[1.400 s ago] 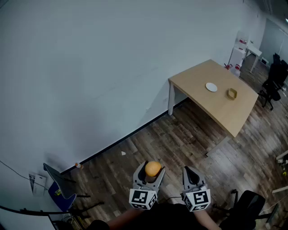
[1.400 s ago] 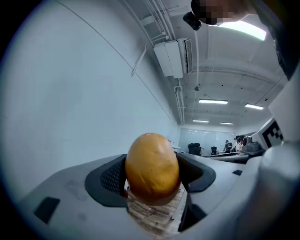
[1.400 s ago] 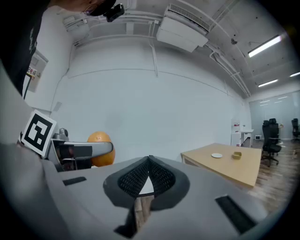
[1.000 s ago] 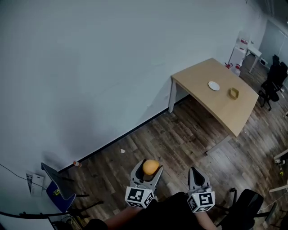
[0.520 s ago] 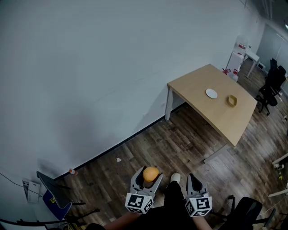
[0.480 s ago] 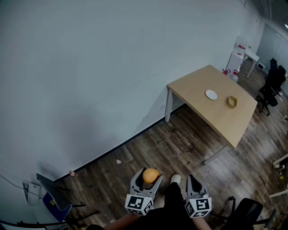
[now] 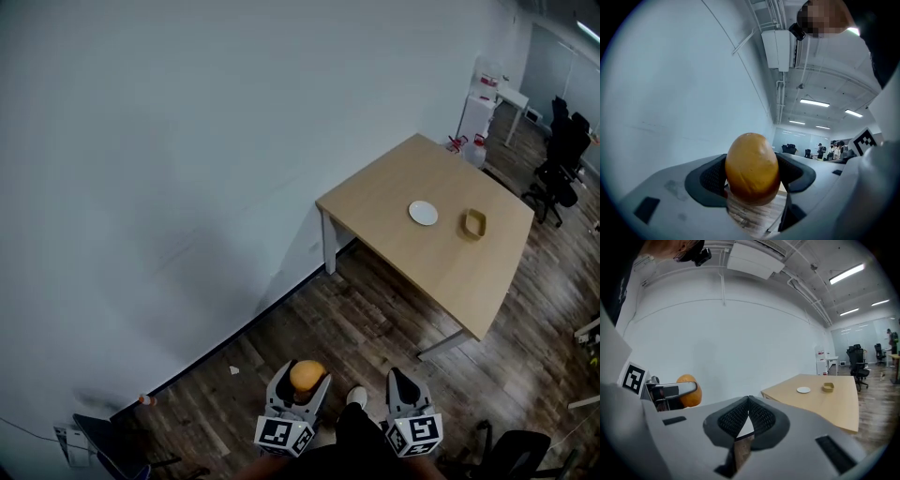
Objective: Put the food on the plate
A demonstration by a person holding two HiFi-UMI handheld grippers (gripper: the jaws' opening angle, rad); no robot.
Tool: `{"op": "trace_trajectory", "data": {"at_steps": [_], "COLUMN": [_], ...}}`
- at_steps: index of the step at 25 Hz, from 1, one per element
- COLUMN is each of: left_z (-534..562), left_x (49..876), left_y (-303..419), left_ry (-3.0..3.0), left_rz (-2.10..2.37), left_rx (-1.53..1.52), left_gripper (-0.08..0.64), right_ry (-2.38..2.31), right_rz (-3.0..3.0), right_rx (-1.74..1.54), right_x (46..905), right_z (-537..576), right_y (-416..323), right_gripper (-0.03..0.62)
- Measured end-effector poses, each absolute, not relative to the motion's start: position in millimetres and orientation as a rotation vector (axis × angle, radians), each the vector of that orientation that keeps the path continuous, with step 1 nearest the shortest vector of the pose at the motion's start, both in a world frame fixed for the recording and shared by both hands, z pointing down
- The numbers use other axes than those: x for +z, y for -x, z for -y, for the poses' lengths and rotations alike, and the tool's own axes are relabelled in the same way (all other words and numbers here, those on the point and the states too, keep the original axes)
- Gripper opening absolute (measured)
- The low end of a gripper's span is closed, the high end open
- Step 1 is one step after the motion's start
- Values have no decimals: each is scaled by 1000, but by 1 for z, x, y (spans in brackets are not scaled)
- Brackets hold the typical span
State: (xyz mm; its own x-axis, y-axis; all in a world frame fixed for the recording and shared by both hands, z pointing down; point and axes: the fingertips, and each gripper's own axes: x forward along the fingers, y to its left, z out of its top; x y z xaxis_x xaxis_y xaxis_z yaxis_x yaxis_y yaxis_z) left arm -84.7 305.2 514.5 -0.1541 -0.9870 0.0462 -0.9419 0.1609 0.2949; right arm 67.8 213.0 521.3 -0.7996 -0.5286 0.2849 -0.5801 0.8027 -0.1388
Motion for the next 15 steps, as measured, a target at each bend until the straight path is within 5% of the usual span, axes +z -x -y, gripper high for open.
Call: {"op": "trace_trajectory", "data": {"at_steps": [15], "left_z": [-112], "left_x": [509], "left_y": [102], "left_ry": [-1787], "left_rz": [2268], "left_rx": [-248], "left_gripper": [316], "right_ry": [-872], "right_rz": [2778], "right_rx": [366], "right_x": [524], "right_z": [-7], "right_y": [-77], "right_gripper": [60]}}
